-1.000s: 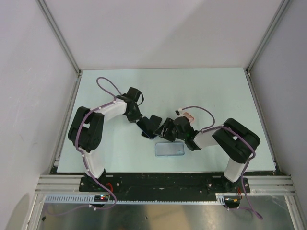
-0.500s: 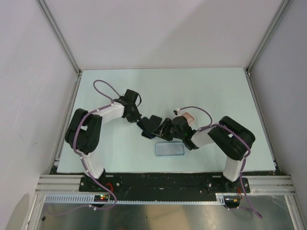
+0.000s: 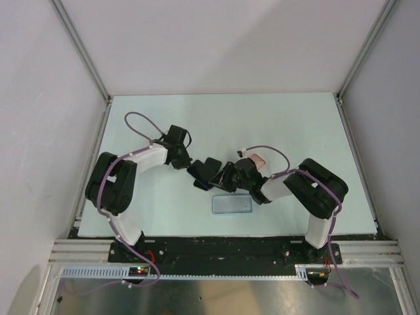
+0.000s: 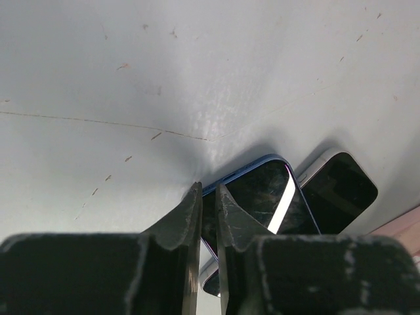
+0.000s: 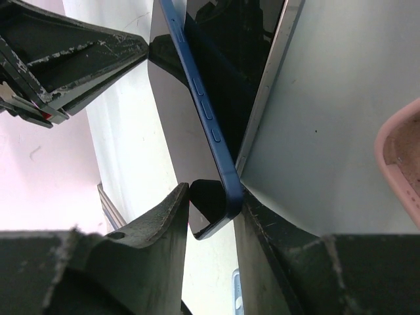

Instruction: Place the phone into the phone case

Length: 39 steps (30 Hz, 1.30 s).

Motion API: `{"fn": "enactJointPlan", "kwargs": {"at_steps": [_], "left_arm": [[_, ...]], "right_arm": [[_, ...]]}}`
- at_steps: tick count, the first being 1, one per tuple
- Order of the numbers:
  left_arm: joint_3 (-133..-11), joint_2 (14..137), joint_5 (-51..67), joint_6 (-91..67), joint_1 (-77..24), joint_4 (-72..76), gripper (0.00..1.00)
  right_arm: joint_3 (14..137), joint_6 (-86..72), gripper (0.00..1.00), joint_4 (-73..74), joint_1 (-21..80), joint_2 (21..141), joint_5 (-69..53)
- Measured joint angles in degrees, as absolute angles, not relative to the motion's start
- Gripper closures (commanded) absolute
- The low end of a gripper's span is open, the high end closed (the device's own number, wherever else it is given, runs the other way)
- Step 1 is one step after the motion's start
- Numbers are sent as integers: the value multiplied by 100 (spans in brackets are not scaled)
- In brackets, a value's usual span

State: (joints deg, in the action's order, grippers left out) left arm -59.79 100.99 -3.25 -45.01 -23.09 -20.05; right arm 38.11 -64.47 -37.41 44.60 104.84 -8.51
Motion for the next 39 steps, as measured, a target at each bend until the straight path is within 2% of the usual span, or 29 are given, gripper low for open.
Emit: {"fn": "enactJointPlan", "kwargs": {"at_steps": [19,27,29,31,33,35,39], "left_arm": [[-5666,9821,-342,-4462,-2303,-2008,99],[-5614,9741,51,-4451,-2451,-2010,100],[-5612,9736,93,-4451,-2473,-2008,100],[-5590,9717,174,-4451,-2495,-2003,98],[-5559,9688,193,-4447,-2512,-2001,91],[-5498,9627,200,-4436,-2530,-2029,83],[-5295,9373,172,-4394,-2613,-2143,66]], "right_arm": [[3959,-6447,66,-3454,4418,10337,-845],[4132,-6447,66,-3457,4418,10328,-843],[4182,-6447,69,-3454,4418,10328,-843],[4263,-6449,84,-3457,4407,10328,-843],[4294,-6420,95,-3459,4392,10328,-849],[4303,-6442,99,-3378,4351,10328,-851],[4316,-6425,100,-3306,4222,10296,-910]]}}
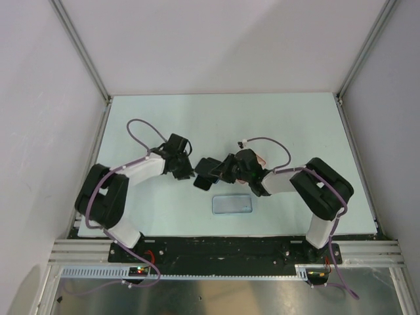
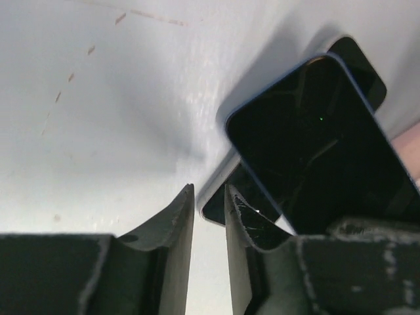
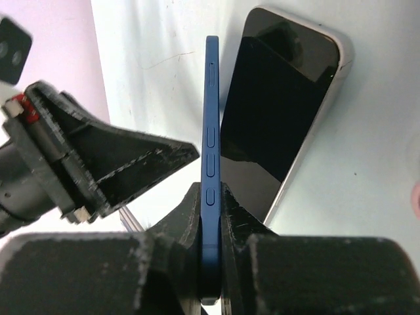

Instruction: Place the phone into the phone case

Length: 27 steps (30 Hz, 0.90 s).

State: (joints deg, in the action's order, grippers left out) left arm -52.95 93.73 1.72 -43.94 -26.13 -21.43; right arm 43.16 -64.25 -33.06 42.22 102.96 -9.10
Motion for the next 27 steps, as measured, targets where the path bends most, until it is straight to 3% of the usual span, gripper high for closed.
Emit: {"fn": "enactJointPlan", "kwargs": {"at_steps": [6,11,19,27], "left_arm": [[-4753,8077,-226,-4530,-2908,-2250,59],[-4348,7467,-698,-4976,-4080,-2211,54],[-4285,8106,-1129,-5301,-5325,-2333,52],[-4980,9078,-1059,-4904,-5481,-2285,56]], "right_arm": [[4316,-6178,100,-2493,3898,9570,-1015],[4316,-5741,100,-1293,3511,8018,-834],[4200,-5218,100,148,2915,6023,-469],[3835,-4965,100,1160,2882,5443,-316]]}}
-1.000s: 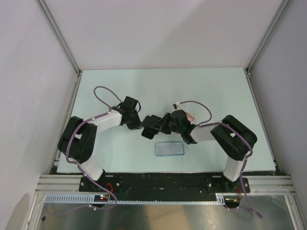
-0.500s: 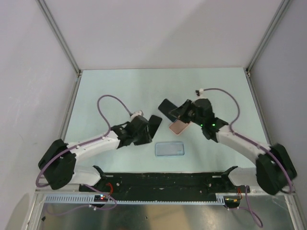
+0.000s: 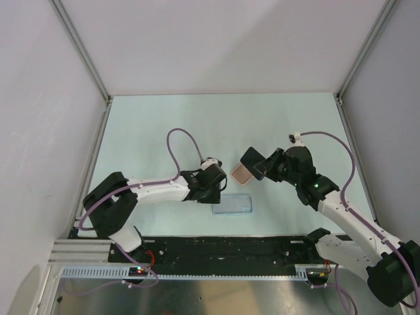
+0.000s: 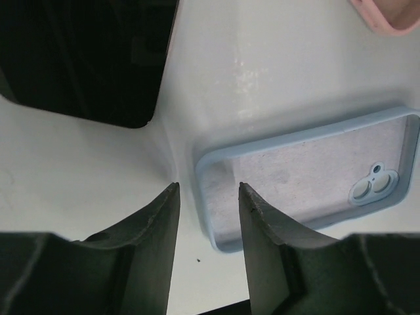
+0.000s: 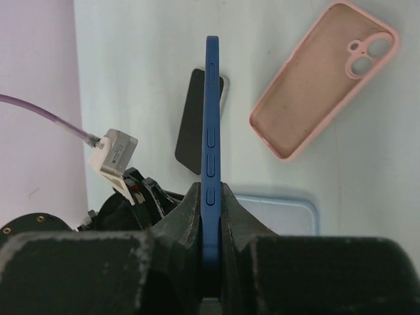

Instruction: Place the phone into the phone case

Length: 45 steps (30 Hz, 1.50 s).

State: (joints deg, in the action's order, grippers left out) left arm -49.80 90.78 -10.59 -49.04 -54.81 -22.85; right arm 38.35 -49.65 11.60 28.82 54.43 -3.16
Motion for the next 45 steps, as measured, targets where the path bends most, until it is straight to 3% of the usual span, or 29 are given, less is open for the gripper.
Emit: {"fn": "enactJointPlan", "kwargs": {"at_steps": [11,23,36,45], "left_arm": [[-5218,9432,-851,-4456,-5489,-2226,67],[-5347,9463,-851,-3691,-5487,-2255,99],[-6442,9437,-215,-386,-5186,-2287,100],[-7043,9515,569,1236,-4956,-2324,100]], "right_arm": [[3793,-4781,100,1514,2729,5280,-259],[3793,-4731,100,1525,2585,5282,-357],[3793,-4615,100,1706,1953,5081,-510],[3273,-4584,100,2217,2056,4525,-489]]}}
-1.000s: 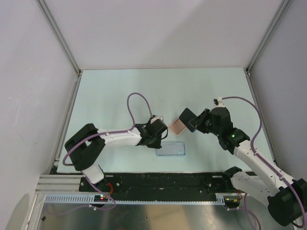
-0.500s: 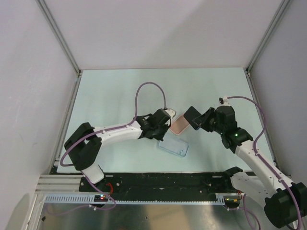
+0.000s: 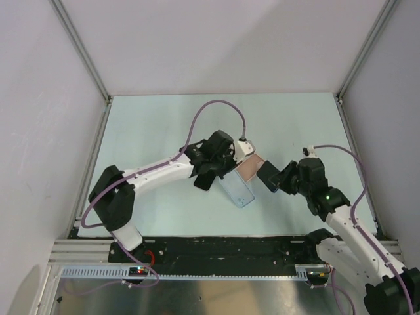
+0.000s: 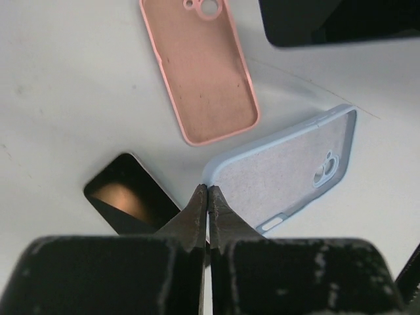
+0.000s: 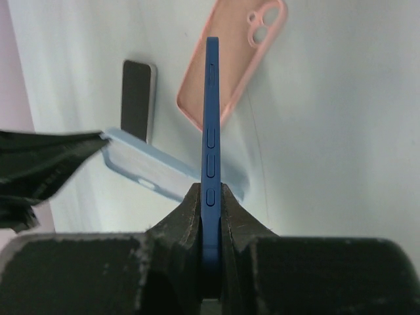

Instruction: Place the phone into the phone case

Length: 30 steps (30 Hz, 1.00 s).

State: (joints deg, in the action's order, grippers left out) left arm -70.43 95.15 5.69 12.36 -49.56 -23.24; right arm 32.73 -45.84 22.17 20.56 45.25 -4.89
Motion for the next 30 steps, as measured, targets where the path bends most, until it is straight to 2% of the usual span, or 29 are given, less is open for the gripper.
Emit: {"fn": "enactJointPlan", "kwargs": {"at_steps": [6,10,13,23,27,30], "left_arm": [[-7332,9714,827,1968,-4952,-2287,98],[-7446,9896,972,2257,-4952,-2279,92],[-7548,10003,1057,2298,-4952,-2268,88],[-7841,10460,1337,1870,-4969,-1857,84],[-7747,10578,1529,1579,-5026,-1597,76],[-7636,10600,1649,1310,-5109,-1409,64]], "right_arm": [[2847,-4711,100,2674,2512,3883,-399],[2681,-4958,100,2880,3186,3667,-178],[2646,-5166,100,2954,3697,3671,25],[2624,-5828,100,2952,5019,4073,805],[2613,-5931,100,2829,5203,4309,932],[2611,-5979,100,2766,5256,4394,1000]]}}
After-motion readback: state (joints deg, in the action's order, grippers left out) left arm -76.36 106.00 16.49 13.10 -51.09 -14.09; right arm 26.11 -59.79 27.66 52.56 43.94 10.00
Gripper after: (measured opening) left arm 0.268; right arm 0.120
